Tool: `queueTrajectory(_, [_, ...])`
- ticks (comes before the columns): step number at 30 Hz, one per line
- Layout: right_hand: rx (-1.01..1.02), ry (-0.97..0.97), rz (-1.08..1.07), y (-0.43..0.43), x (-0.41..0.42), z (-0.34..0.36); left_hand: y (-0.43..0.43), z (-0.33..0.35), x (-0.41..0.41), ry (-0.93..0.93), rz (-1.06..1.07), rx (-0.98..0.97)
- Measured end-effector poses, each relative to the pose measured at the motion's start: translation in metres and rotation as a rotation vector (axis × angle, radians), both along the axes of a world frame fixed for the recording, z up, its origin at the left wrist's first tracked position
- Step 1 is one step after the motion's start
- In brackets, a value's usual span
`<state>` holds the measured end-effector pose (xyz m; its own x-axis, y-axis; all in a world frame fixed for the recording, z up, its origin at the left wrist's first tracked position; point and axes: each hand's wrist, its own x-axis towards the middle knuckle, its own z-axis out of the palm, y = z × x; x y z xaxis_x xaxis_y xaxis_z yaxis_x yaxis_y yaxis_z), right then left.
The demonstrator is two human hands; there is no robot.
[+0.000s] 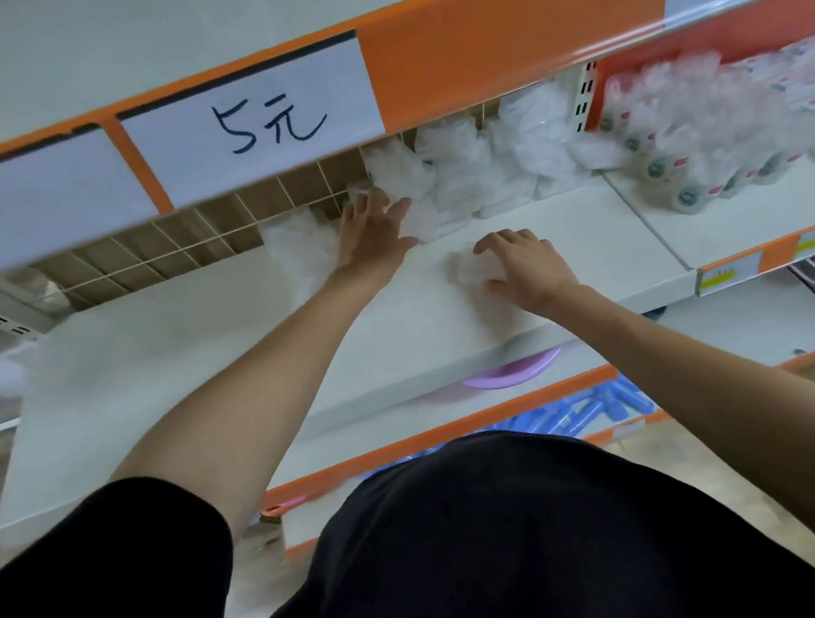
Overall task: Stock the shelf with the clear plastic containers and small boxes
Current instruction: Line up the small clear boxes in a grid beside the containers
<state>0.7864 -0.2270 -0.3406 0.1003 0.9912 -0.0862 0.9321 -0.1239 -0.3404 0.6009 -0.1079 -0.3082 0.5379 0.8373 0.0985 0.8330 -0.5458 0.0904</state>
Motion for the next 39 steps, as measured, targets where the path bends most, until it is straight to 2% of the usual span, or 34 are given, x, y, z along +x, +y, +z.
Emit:
queueTrajectory(7, [-0.008,0.003,-0.016,-0.003,-0.009,0.001,-0.010,0.001,-0.009,-0.128,-0.057,-0.082])
queueTrajectory(11, [-0.021,0.007,-0.024,-0.005,-0.014,0.003,-0.025,-0.007,-0.025,-0.128,-0.078,-0.114])
queueTrajectory(17, [-0.001,0.014,-0.053,-0.017,-0.020,0.004,-0.047,-0.021,-0.050,-0.158,-0.030,-0.140])
queueTrajectory(22, [0.065,0.036,-0.073,-0.035,-0.017,0.009,-0.061,-0.020,-0.050,-0.219,0.023,-0.245])
queueTrajectory(31, [0.188,0.040,-0.116,-0.053,0.022,0.030,-0.084,-0.005,-0.009,-0.291,-0.008,-0.237])
queueTrajectory(39, [0.241,0.068,-0.140,-0.091,0.096,0.049,-0.116,0.013,0.074,-0.282,-0.044,-0.223])
